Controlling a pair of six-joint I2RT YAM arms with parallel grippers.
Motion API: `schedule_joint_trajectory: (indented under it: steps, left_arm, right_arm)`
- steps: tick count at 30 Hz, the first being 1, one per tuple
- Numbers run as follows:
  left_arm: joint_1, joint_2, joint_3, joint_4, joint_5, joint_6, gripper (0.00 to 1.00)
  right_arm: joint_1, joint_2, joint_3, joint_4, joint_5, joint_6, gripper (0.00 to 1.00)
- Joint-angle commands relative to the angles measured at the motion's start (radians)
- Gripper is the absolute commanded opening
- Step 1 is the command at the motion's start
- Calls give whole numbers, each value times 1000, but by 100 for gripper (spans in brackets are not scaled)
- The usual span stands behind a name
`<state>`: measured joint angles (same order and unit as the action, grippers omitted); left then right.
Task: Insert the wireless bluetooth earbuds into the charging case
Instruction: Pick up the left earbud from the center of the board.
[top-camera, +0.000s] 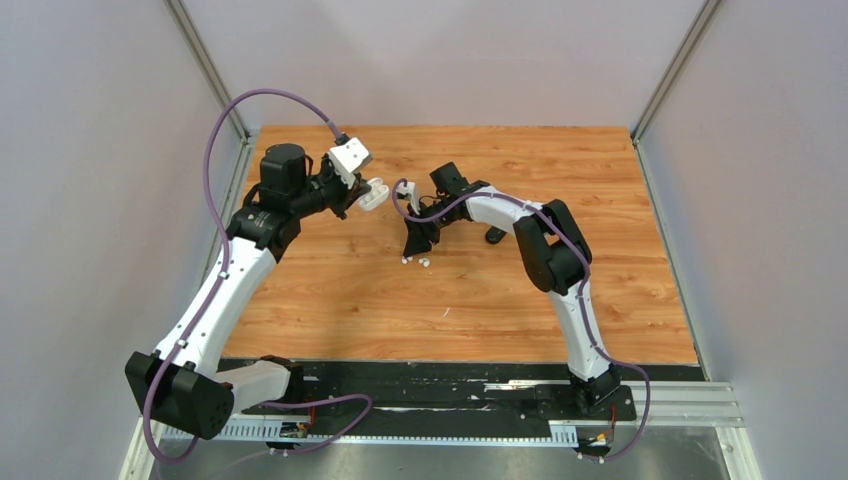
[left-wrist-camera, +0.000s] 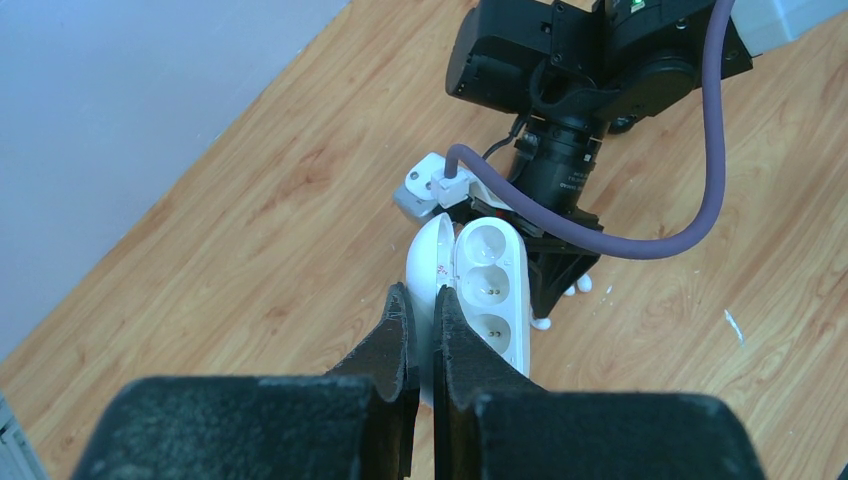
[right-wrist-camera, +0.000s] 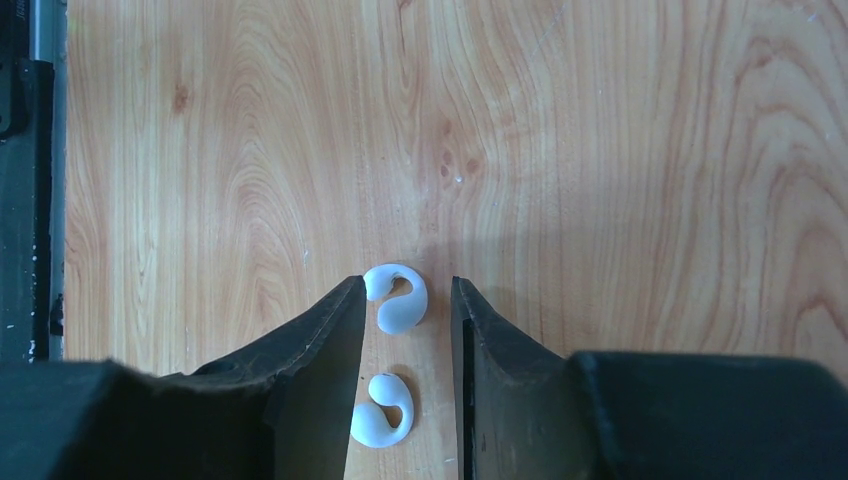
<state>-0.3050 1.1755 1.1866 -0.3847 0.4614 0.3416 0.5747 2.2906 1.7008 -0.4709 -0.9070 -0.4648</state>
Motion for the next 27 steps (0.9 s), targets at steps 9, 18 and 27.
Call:
schedule_joint_trajectory:
  steps: [9,18,27]
  left_arm:
    - [4,0,29,13,13,-6,0]
    - [4,-4,18,24,16,-12,0]
    - [4,-10,9,31,14,-18,0]
  right_arm:
    - [9,21,20,11,48,-47,36]
    - [9,-13,-26,-4,83,-109,38]
    - [13,-23,-36,-16,81,-140,39]
